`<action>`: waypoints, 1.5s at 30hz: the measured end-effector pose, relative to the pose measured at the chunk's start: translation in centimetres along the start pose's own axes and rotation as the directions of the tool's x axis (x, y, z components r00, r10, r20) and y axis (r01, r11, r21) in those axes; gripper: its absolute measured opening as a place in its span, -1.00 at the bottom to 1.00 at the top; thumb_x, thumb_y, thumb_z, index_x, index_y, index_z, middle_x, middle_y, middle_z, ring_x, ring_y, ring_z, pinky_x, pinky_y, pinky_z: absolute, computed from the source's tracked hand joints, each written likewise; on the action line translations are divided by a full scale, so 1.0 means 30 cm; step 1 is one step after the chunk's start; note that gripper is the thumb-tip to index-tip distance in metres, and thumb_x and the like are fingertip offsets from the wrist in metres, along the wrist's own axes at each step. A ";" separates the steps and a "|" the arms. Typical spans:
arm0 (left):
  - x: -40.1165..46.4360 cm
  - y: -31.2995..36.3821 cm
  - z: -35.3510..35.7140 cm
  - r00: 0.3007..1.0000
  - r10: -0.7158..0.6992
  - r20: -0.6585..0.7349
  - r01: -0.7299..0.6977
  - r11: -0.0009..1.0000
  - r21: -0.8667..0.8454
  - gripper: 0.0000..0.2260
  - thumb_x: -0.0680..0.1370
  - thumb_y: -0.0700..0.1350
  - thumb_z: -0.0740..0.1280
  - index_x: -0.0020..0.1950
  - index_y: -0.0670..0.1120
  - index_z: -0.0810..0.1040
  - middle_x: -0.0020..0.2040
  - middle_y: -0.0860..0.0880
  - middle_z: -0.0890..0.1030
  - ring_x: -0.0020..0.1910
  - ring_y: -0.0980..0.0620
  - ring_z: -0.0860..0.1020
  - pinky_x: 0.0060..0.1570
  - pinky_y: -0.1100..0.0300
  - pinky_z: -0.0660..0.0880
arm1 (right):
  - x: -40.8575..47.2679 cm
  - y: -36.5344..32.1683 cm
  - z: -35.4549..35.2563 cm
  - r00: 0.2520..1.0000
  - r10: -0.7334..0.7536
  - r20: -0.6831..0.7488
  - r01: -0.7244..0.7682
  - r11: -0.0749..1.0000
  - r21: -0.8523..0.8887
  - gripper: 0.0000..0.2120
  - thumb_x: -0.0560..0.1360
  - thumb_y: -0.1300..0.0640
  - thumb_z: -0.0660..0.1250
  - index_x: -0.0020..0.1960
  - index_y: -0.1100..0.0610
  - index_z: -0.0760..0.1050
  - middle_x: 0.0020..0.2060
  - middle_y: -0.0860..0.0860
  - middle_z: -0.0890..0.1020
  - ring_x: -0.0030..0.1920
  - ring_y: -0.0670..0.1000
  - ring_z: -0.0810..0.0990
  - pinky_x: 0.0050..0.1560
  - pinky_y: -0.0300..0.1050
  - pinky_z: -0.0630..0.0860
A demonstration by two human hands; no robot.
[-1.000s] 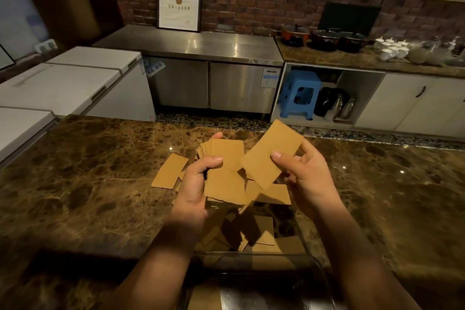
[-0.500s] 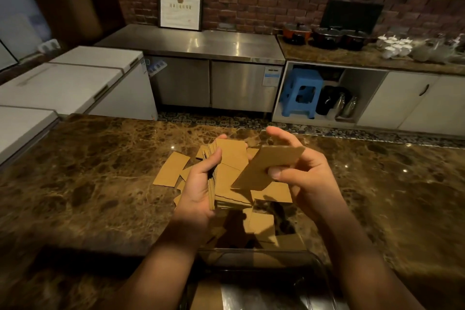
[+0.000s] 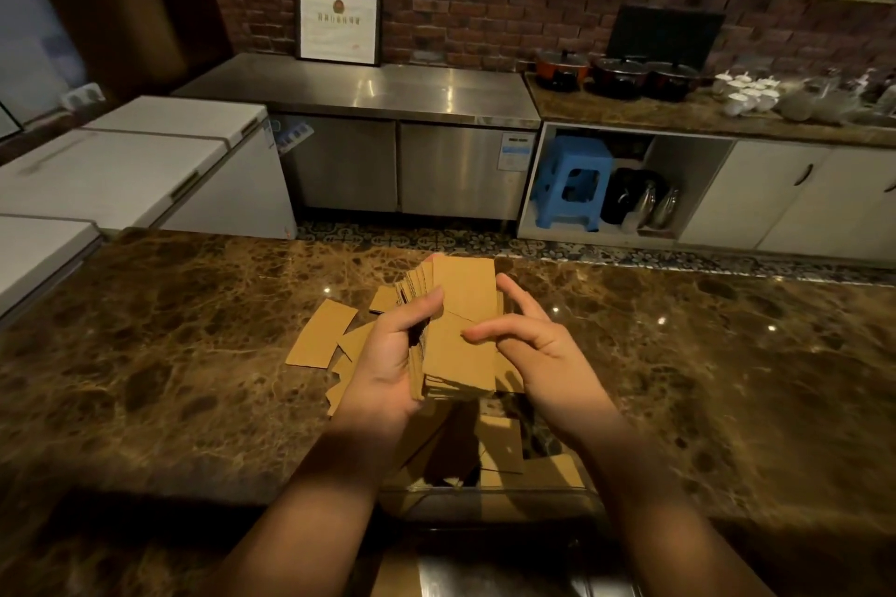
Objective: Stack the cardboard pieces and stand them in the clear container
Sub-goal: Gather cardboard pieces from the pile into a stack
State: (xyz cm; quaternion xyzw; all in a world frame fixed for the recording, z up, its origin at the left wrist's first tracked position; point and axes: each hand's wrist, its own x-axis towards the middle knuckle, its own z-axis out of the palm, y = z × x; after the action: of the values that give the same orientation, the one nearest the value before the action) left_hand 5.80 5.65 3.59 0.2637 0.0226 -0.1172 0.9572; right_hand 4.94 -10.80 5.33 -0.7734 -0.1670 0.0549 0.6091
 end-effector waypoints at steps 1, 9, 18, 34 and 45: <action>0.006 0.000 0.004 1.000 -0.023 0.006 0.022 0.999 0.027 -0.57 0.37 -0.17 0.42 0.24 0.00 0.65 0.04 -0.22 0.72 -0.09 -0.21 0.72 -0.23 -0.11 0.66 | 0.002 0.004 -0.004 1.000 0.025 -0.001 -0.025 0.999 0.031 -0.45 0.61 0.36 0.21 -0.16 -0.24 0.72 0.56 -0.11 0.22 0.58 -0.04 0.13 0.54 0.22 0.17; 0.081 -0.068 0.033 0.989 -0.130 0.071 0.118 0.980 0.159 -0.49 0.32 -0.26 0.31 0.24 0.01 0.60 0.03 -0.20 0.70 -0.09 -0.19 0.70 -0.13 -0.13 0.64 | 0.004 -0.004 -0.095 0.988 0.152 0.027 -0.154 0.975 0.160 -0.46 0.56 0.44 0.16 -0.15 -0.08 0.74 0.51 -0.03 0.36 0.47 -0.14 0.33 0.35 -0.09 0.42; 0.168 -0.217 0.146 0.955 0.295 -0.019 -0.244 0.825 0.510 -0.39 0.24 -0.25 0.38 0.24 0.18 0.54 0.25 -0.28 0.53 0.20 -0.40 0.54 0.14 -0.35 0.54 | -0.072 0.088 -0.129 0.872 0.459 0.172 -0.371 0.389 0.843 -0.56 0.46 0.03 0.37 0.31 0.14 0.56 0.22 0.22 0.65 0.24 0.22 0.62 0.20 0.23 0.56; 0.375 -0.484 0.063 0.999 -0.043 0.018 0.008 0.550 0.835 -0.48 0.33 0.25 0.50 0.20 0.08 0.54 0.04 0.01 0.65 0.01 0.08 0.66 -0.07 0.20 0.60 | -0.144 0.425 -0.337 0.819 0.085 -0.568 -0.241 0.948 -0.206 -0.50 0.45 0.21 0.48 0.22 -0.19 0.37 0.13 -0.13 0.54 0.12 -0.20 0.53 0.13 -0.19 0.50; 0.445 -0.598 -0.047 0.988 0.139 -0.064 -0.008 0.467 0.884 -0.72 0.65 -0.02 0.29 -0.18 -0.15 0.56 -0.22 -0.06 0.61 -0.22 0.05 0.58 -0.17 0.08 0.50 | -0.135 0.540 -0.312 0.782 0.221 -0.583 -0.206 0.974 0.092 -0.68 0.42 -0.02 0.46 0.11 -0.22 0.46 0.14 -0.02 0.59 0.14 0.00 0.61 0.09 0.01 0.61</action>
State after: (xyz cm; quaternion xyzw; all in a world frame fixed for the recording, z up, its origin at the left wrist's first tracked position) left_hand 14.56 -11.41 -7.99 0.7260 0.0086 -0.0538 0.6855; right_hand 6.95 -24.04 -8.36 -0.7587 0.1195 -0.1175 0.6295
